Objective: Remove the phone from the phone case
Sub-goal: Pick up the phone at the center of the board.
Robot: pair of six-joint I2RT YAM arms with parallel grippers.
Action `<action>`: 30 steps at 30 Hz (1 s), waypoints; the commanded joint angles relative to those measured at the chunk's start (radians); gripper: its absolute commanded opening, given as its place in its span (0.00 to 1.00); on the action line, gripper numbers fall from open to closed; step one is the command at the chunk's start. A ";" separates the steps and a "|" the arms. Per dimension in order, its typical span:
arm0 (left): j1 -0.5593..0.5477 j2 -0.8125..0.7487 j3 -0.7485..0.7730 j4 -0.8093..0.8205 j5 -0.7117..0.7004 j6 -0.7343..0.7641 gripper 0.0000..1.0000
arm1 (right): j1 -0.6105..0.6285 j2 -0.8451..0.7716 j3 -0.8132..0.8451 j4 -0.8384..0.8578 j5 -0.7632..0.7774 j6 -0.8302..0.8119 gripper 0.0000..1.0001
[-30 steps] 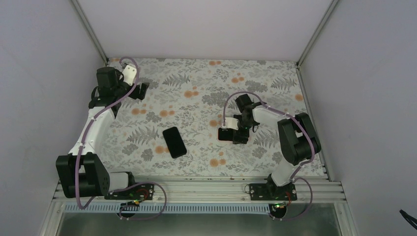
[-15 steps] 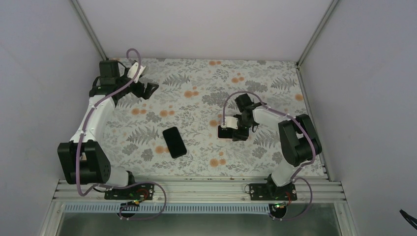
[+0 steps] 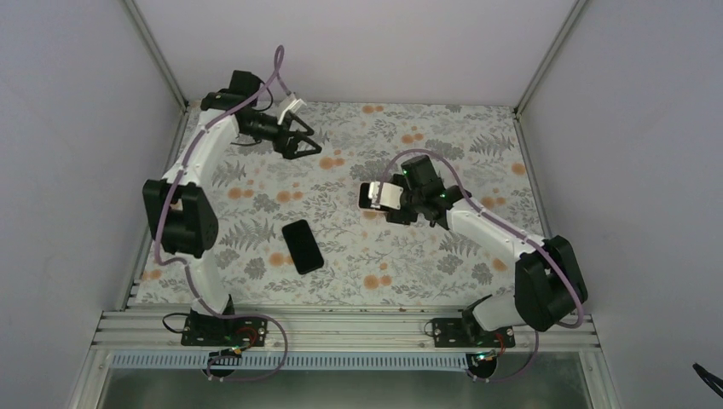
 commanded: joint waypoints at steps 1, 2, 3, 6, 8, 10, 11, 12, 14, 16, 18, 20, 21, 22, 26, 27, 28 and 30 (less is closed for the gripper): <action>-0.008 0.131 0.183 -0.249 0.161 0.045 1.00 | 0.025 -0.041 0.043 0.173 0.075 0.067 0.69; -0.012 0.169 0.233 -0.283 0.170 0.041 1.00 | 0.030 -0.043 0.047 0.192 0.089 0.074 0.69; -0.015 0.210 0.279 -0.319 0.176 0.037 1.00 | 0.034 -0.040 0.054 0.208 0.099 0.081 0.69; -0.030 0.289 0.363 -0.354 0.197 0.000 1.00 | 0.042 -0.017 0.072 0.245 0.135 0.098 0.69; -0.045 0.326 0.395 -0.348 0.189 -0.031 1.00 | 0.045 0.002 0.087 0.271 0.154 0.109 0.69; -0.062 0.350 0.407 -0.325 0.166 -0.063 1.00 | 0.048 0.016 0.096 0.312 0.177 0.120 0.69; -0.070 0.356 0.402 -0.302 0.147 -0.085 1.00 | 0.050 0.021 0.102 0.325 0.184 0.124 0.69; -0.076 0.362 0.394 -0.279 0.135 -0.103 1.00 | 0.051 0.028 0.111 0.333 0.188 0.127 0.69; -0.085 0.367 0.376 -0.241 0.132 -0.133 1.00 | 0.055 0.045 0.131 0.339 0.197 0.132 0.69; -0.096 0.380 0.372 -0.222 0.130 -0.153 1.00 | 0.061 0.063 0.147 0.353 0.207 0.136 0.69; -0.107 0.394 0.385 -0.220 0.124 -0.162 1.00 | 0.068 0.078 0.161 0.361 0.211 0.139 0.69; -0.117 0.405 0.395 -0.219 0.120 -0.167 1.00 | 0.080 0.091 0.173 0.371 0.220 0.141 0.69; -0.124 0.411 0.398 -0.218 0.117 -0.168 1.00 | 0.085 0.098 0.177 0.378 0.226 0.143 0.69; -0.129 0.413 0.400 -0.217 0.114 -0.168 1.00 | 0.090 0.105 0.183 0.381 0.230 0.145 0.69; -0.155 0.426 0.404 -0.221 0.108 -0.163 0.99 | 0.103 0.128 0.199 0.401 0.234 0.151 0.69; -0.159 0.429 0.407 -0.222 0.108 -0.163 0.98 | 0.106 0.130 0.200 0.403 0.231 0.150 0.69; -0.162 0.431 0.414 -0.224 0.108 -0.163 0.97 | 0.110 0.130 0.201 0.410 0.231 0.149 0.69; -0.167 0.435 0.426 -0.230 0.109 -0.160 0.91 | 0.116 0.132 0.209 0.415 0.232 0.149 0.70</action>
